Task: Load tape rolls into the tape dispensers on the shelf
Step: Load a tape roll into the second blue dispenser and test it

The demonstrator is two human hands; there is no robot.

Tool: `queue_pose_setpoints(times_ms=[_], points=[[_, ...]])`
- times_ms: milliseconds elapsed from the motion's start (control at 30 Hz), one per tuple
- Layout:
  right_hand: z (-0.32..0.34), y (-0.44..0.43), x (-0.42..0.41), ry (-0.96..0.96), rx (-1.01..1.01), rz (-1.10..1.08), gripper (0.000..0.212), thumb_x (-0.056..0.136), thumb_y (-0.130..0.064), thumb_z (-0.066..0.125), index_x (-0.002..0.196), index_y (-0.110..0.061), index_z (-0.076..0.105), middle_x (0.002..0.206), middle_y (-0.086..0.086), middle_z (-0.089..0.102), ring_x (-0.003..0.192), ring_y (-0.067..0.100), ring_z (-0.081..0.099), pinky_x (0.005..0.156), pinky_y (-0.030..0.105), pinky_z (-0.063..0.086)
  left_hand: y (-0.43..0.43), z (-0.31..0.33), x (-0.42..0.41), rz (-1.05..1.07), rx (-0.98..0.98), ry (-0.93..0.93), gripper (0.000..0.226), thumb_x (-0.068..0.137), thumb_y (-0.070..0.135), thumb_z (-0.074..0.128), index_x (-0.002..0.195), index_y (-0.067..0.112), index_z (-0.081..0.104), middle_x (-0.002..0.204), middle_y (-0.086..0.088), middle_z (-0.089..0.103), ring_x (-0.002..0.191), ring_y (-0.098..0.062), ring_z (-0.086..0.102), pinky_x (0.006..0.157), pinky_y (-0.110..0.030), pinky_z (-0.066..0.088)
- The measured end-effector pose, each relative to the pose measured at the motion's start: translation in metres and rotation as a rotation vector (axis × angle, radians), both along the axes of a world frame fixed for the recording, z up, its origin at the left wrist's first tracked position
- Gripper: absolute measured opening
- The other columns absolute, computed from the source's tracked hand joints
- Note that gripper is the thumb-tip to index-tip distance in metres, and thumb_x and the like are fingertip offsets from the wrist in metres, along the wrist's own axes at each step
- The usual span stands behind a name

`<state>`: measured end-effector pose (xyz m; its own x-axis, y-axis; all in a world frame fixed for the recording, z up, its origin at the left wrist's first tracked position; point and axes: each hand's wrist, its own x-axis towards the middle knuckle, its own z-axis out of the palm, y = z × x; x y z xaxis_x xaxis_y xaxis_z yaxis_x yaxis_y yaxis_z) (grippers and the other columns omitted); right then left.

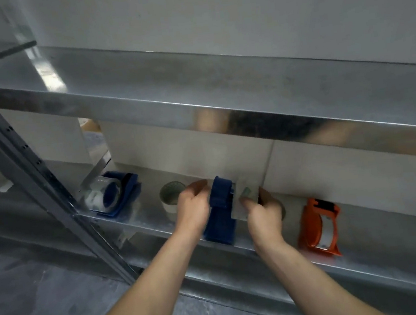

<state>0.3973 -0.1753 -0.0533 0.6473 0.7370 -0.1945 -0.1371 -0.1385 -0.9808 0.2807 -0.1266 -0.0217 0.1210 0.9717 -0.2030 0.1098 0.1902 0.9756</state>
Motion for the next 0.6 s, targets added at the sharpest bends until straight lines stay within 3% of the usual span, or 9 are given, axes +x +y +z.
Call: queue_pose_setpoints(times_ms=[100, 233, 333, 400, 500, 600], points=[[-0.002, 0.008, -0.014, -0.020, -0.013, -0.070, 0.014, 0.089, -0.015, 0.066, 0.103, -0.015, 0.071, 0.099, 0.002, 0.074, 0.096, 0.019, 0.066, 0.091, 0.039, 0.050, 0.012, -0.006, -0.006, -0.113, -0.040, 0.040, 0.027, 0.099, 0.010, 0.046, 0.083, 0.028, 0.058, 0.081, 0.016, 0.055, 0.073, 0.003, 0.048, 0.046, -0.001, 0.035], [-0.005, 0.016, -0.030, -0.015, -0.010, -0.145, 0.016, 0.090, -0.016, 0.066, 0.105, -0.017, 0.071, 0.099, 0.000, 0.074, 0.097, 0.016, 0.066, 0.092, 0.036, 0.051, 0.030, -0.012, -0.016, -0.197, -0.020, 0.107, 0.024, 0.099, 0.009, 0.044, 0.105, 0.019, 0.065, 0.094, 0.009, 0.056, 0.075, 0.001, 0.046, 0.058, -0.009, 0.033], [-0.005, 0.018, -0.039, 0.000, -0.003, -0.197, 0.021, 0.089, -0.014, 0.067, 0.110, -0.017, 0.069, 0.104, -0.001, 0.072, 0.100, 0.015, 0.064, 0.091, 0.033, 0.048, 0.038, -0.015, -0.020, -0.267, 0.002, 0.151, 0.032, 0.099, 0.007, 0.044, 0.079, 0.028, 0.056, 0.079, 0.017, 0.053, 0.070, 0.003, 0.046, 0.053, -0.004, 0.034], [-0.006, 0.020, -0.043, -0.008, -0.008, -0.222, 0.023, 0.088, -0.013, 0.067, 0.111, -0.016, 0.069, 0.105, -0.001, 0.072, 0.102, 0.015, 0.064, 0.091, 0.034, 0.049, 0.041, -0.014, -0.022, -0.280, 0.016, 0.167, 0.030, 0.098, 0.004, 0.044, 0.081, 0.026, 0.057, 0.078, 0.014, 0.055, 0.071, 0.003, 0.048, 0.051, -0.002, 0.038], [-0.008, 0.022, -0.045, -0.024, -0.026, -0.246, 0.020, 0.088, -0.015, 0.067, 0.108, -0.017, 0.071, 0.102, -0.001, 0.073, 0.100, 0.016, 0.065, 0.093, 0.038, 0.051, 0.044, -0.017, -0.020, -0.333, 0.034, 0.216, 0.031, 0.095, 0.004, 0.041, 0.096, 0.024, 0.064, 0.100, 0.002, 0.067, 0.084, -0.012, 0.059, 0.067, -0.019, 0.044], [-0.009, 0.025, -0.045, -0.021, -0.043, -0.251, 0.020, 0.089, -0.016, 0.066, 0.108, -0.018, 0.070, 0.102, -0.002, 0.073, 0.098, 0.015, 0.065, 0.091, 0.037, 0.051, 0.048, -0.018, -0.019, -0.384, 0.031, 0.259, 0.037, 0.095, 0.005, 0.040, 0.117, 0.023, 0.063, 0.111, 0.004, 0.063, 0.097, -0.016, 0.059, 0.080, -0.025, 0.045]])
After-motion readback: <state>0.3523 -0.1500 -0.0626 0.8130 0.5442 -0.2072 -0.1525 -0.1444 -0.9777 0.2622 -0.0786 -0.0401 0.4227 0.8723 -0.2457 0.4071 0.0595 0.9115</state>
